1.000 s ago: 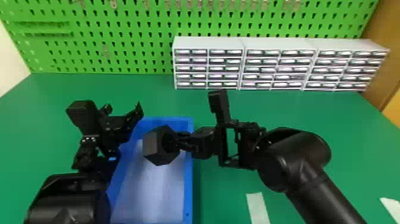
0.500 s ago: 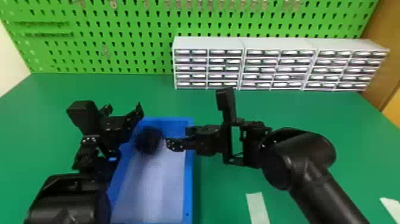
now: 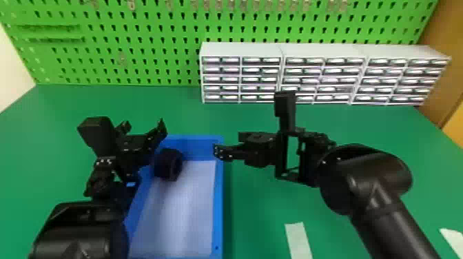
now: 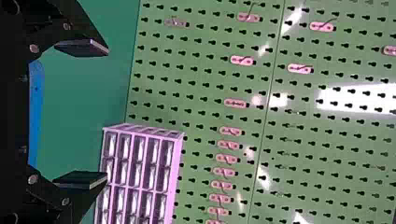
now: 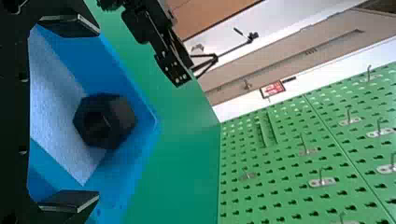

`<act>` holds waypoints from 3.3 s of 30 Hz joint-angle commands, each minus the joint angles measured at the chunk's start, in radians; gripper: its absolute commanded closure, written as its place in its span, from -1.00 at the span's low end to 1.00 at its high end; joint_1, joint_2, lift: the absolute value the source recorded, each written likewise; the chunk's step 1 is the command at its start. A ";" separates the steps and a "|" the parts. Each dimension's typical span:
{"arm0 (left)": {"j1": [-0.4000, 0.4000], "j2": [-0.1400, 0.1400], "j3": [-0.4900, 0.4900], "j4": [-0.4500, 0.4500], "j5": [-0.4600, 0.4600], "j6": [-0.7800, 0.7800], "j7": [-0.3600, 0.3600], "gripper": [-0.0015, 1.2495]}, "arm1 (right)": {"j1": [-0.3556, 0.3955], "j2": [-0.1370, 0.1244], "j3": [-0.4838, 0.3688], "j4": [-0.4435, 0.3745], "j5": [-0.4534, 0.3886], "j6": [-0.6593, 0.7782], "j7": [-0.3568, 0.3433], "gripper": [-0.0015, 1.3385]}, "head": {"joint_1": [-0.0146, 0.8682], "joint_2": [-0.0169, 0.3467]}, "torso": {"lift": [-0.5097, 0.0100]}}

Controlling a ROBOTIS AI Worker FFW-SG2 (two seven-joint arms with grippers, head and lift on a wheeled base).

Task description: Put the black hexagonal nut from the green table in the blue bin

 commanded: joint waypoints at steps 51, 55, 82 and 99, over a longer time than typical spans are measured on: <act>0.002 0.000 -0.003 0.000 0.000 0.000 0.000 -0.48 | 0.246 0.087 -0.419 -0.304 0.339 -0.181 -0.270 -0.88 | 0.59 -0.63 | 0.59; 0.002 0.000 -0.003 0.000 0.000 0.000 0.000 -0.48 | 0.275 0.100 -0.448 -0.328 0.386 -0.220 -0.287 -0.88 | 0.59 -0.63 | 0.59; 0.003 0.000 -0.009 0.006 0.003 0.000 0.000 -0.48 | 0.473 0.116 -0.497 -0.295 0.480 -0.579 -0.400 -0.88 | 0.59 -0.63 | 0.59; 0.003 0.000 -0.012 0.006 0.018 0.000 0.000 -0.48 | 0.514 0.121 -0.466 -0.295 0.491 -0.602 -0.403 -0.88 | 0.59 -0.63 | 0.59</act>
